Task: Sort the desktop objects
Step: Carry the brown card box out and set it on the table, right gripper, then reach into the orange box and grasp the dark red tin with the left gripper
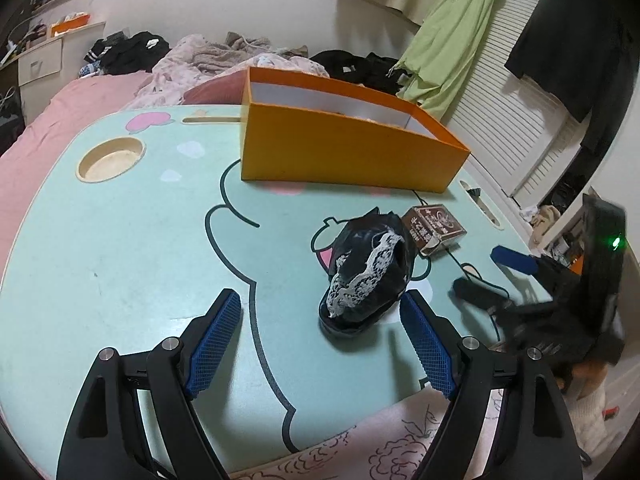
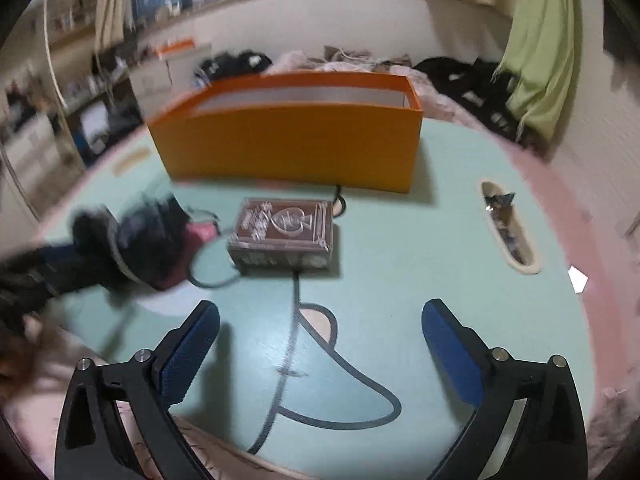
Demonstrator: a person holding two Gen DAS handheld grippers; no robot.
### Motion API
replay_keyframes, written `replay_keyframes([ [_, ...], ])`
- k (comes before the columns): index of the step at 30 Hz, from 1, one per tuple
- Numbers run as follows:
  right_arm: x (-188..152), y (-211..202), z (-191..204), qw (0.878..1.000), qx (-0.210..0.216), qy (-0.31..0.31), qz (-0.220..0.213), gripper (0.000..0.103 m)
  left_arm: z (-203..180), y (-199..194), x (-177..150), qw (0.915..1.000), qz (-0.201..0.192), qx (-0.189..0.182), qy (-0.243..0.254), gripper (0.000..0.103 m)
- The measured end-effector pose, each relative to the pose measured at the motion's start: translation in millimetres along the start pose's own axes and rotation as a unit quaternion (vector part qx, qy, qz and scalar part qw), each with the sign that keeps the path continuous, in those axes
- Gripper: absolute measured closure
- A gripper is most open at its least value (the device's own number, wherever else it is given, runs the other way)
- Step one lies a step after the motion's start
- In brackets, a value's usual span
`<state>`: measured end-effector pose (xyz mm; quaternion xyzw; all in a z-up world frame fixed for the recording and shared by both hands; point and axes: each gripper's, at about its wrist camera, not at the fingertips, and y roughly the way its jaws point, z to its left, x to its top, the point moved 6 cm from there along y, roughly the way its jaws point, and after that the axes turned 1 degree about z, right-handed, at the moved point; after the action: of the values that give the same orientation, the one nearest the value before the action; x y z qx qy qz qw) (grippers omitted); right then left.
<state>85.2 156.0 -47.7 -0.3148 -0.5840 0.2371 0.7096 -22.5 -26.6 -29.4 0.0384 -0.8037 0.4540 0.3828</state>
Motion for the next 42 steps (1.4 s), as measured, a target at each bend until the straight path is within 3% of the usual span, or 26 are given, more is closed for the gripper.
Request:
replay_keyframes([
  [5, -3, 3, 2, 1.000, 0.002, -0.002, 0.001, 0.000, -3, -14, 17, 0.9997, -0.018, -0.015, 0.007, 0.021],
  [9, -4, 3, 3, 1.000, 0.003, -0.001, 0.001, 0.000, -6, -27, 62, 0.9988, -0.029, -0.034, -0.019, 0.021],
  [12, -4, 3, 3, 1.000, 0.002, -0.001, 0.001, 0.000, -13, -23, 102, 0.9991, -0.003, -0.030, -0.030, 0.021],
  [16, -4, 3, 3, 1.000, 0.001, 0.000, 0.001, 0.000, -41, 9, 146, 0.9979, 0.047, -0.045, -0.003, 0.024],
  [18, -4, 4, 4, 1.000, 0.001, 0.001, 0.000, 0.000, -48, 42, 159, 0.9942, 0.098, -0.043, -0.011, 0.041],
  [19, -4, 4, 4, 1.000, 0.001, 0.000, 0.001, 0.000, -49, 64, 163, 0.9905, 0.130, -0.037, -0.025, 0.044],
  [22, -4, 4, 5, 1.000, 0.000, 0.001, 0.000, 0.000, -47, 105, 169, 0.9831, 0.173, -0.015, -0.056, 0.050],
  [25, -4, 4, 7, 1.000, 0.000, 0.002, 0.000, 0.000, -47, 127, 172, 0.9810, 0.182, -0.001, -0.067, 0.051],
  [27, -4, 4, 7, 1.000, 0.000, 0.002, 0.000, 0.000, -43, 141, 173, 0.9799, 0.185, 0.034, -0.066, 0.052],
  [30, -4, 4, 7, 1.000, -0.001, 0.003, 0.000, 0.000, -39, 159, 173, 0.9771, 0.192, 0.065, -0.064, 0.063],
  [33, -5, 4, 7, 1.000, -0.001, 0.003, 0.000, 0.000, -38, 168, 177, 0.9756, 0.193, 0.079, -0.069, 0.061],
  [36, -3, 4, 7, 1.000, 0.000, 0.004, 0.000, 0.000, -45, 180, 175, 0.9717, 0.217, 0.082, -0.047, 0.052],
  [38, -3, 4, 6, 1.000, -0.001, 0.004, 0.000, 0.000, -49, 191, 167, 0.9632, 0.243, 0.113, -0.015, 0.053],
  [40, -3, 5, 5, 1.000, 0.000, 0.005, 0.001, 0.000, -59, 195, 163, 0.9599, 0.231, 0.152, 0.045, 0.053],
  [42, -3, 4, 5, 1.000, 0.001, 0.006, 0.001, 0.000, -62, 195, 160, 0.9630, 0.226, 0.141, 0.042, 0.065],
])
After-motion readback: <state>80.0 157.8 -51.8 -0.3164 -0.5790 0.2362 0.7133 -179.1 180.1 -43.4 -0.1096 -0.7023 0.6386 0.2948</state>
